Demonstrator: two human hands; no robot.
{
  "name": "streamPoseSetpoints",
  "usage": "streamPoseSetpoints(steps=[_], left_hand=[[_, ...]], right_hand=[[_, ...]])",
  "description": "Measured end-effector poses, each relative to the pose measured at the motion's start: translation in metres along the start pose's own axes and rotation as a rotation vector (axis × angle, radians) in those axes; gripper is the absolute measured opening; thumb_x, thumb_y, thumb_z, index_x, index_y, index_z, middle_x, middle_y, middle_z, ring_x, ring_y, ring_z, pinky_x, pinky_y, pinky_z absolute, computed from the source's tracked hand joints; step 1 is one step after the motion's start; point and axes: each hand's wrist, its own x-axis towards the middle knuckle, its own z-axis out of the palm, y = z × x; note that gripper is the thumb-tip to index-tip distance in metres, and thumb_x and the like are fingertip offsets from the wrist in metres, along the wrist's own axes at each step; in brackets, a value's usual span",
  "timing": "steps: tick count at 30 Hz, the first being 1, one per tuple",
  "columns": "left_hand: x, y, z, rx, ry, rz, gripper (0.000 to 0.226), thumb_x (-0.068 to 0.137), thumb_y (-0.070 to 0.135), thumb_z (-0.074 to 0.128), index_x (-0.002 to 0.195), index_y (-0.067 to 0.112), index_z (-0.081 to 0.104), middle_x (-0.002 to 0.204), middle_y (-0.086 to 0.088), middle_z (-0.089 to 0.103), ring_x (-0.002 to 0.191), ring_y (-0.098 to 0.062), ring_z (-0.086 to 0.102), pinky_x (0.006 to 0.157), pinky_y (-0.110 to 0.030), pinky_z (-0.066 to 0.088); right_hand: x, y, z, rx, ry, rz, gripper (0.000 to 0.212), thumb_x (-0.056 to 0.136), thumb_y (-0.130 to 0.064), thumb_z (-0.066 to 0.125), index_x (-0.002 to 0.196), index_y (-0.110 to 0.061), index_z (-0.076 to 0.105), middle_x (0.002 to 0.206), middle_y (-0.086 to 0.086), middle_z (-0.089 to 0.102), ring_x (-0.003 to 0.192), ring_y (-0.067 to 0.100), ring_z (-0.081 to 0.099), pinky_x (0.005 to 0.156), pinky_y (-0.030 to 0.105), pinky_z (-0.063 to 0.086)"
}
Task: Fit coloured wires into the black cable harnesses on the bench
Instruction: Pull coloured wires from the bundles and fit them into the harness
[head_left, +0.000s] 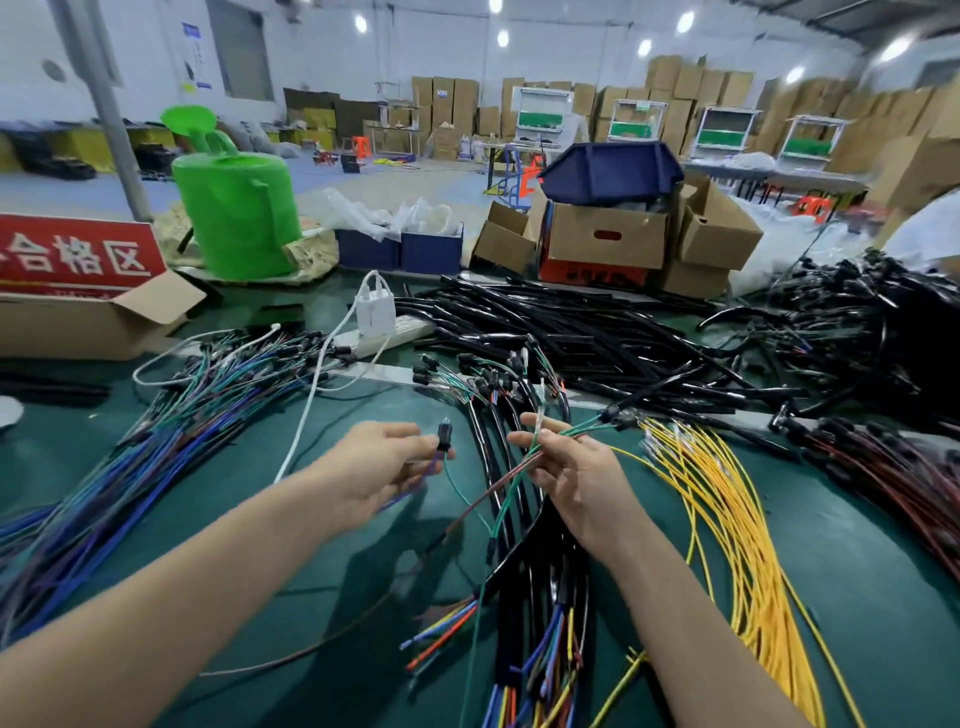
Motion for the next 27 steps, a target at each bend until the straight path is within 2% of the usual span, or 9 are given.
streamPoseSetpoints(steps=[2,4,8,13,18,22,24,26,27], left_hand=[[0.002,0.01,-0.001,0.074,-0.054,0.033,0.021,0.092,0.004,0.056,0.112,0.003,0.064,0.08,-0.003,0.075,0.055,-0.003,0.062,0.051,-0.014,0.047],[0.005,0.018,0.001,0.086,-0.067,0.085,0.014,0.092,0.005,0.056,0.099,0.011,0.067,0.076,0.002,0.075,0.06,-0.003,0.065,0.057,-0.015,0.049],[0.01,0.033,0.01,0.051,-0.118,0.158,0.012,0.093,0.004,0.055,0.093,0.012,0.064,0.078,-0.001,0.074,0.069,-0.012,0.071,0.071,-0.027,0.057],[0.009,0.047,0.039,0.08,-0.206,0.282,0.009,0.091,0.001,0.057,0.091,0.008,0.062,0.086,-0.01,0.069,0.067,-0.015,0.069,0.063,-0.026,0.059],[0.015,0.05,0.07,0.354,-0.147,0.444,0.01,0.086,0.014,0.068,0.081,0.022,0.065,0.085,-0.001,0.066,0.075,-0.009,0.057,0.057,-0.018,0.043],[0.021,0.046,0.074,0.33,-0.145,0.443,0.012,0.088,0.008,0.065,0.085,0.019,0.068,0.079,0.001,0.066,0.069,-0.004,0.059,0.051,-0.014,0.043],[0.02,0.04,0.07,0.447,-0.216,0.461,0.019,0.09,0.007,0.06,0.1,0.018,0.072,0.081,0.006,0.062,0.064,0.006,0.057,0.054,-0.009,0.042],[0.018,0.032,0.064,0.632,-0.248,0.5,0.029,0.094,0.015,0.055,0.117,0.029,0.066,0.113,0.007,0.055,0.096,0.004,0.056,0.077,-0.01,0.042],[0.015,0.028,0.06,0.668,-0.272,0.49,0.032,0.097,0.019,0.052,0.122,0.037,0.061,0.125,0.007,0.049,0.107,-0.004,0.054,0.086,-0.02,0.046]], right_hand=[[-0.001,-0.001,-0.001,0.006,-0.02,0.01,0.021,0.096,-0.003,0.044,0.108,-0.001,0.061,0.087,0.012,0.071,0.065,0.011,0.057,0.058,0.021,0.042],[-0.001,-0.002,-0.003,0.015,-0.048,0.014,0.022,0.096,-0.005,0.045,0.111,0.0,0.061,0.089,0.013,0.07,0.063,0.011,0.058,0.054,0.019,0.044],[-0.003,0.001,0.0,-0.009,-0.132,-0.038,0.026,0.085,-0.011,0.056,0.108,0.0,0.062,0.083,0.011,0.066,0.059,0.014,0.057,0.051,0.018,0.044],[-0.003,0.006,0.004,-0.008,-0.199,-0.082,0.017,0.082,-0.012,0.057,0.092,0.001,0.063,0.078,0.008,0.071,0.056,0.012,0.06,0.052,0.018,0.049],[-0.002,0.007,0.003,0.055,-0.193,-0.095,0.023,0.08,-0.013,0.057,0.097,0.001,0.066,0.079,0.011,0.071,0.063,0.015,0.065,0.063,0.021,0.055],[0.0,0.008,0.003,0.118,-0.156,-0.096,0.019,0.087,-0.005,0.054,0.101,0.002,0.065,0.085,0.01,0.071,0.068,0.015,0.066,0.066,0.023,0.056],[0.0,0.008,0.003,0.142,-0.14,-0.086,0.015,0.089,-0.003,0.051,0.097,0.001,0.064,0.083,0.008,0.071,0.068,0.016,0.067,0.067,0.024,0.056],[0.0,0.007,0.003,0.162,-0.137,-0.082,0.012,0.088,-0.004,0.052,0.093,0.001,0.062,0.078,0.008,0.07,0.068,0.016,0.068,0.067,0.024,0.056],[-0.001,0.006,0.003,0.17,-0.142,-0.08,0.012,0.087,-0.005,0.053,0.092,0.002,0.062,0.077,0.008,0.069,0.068,0.016,0.068,0.066,0.023,0.056]])
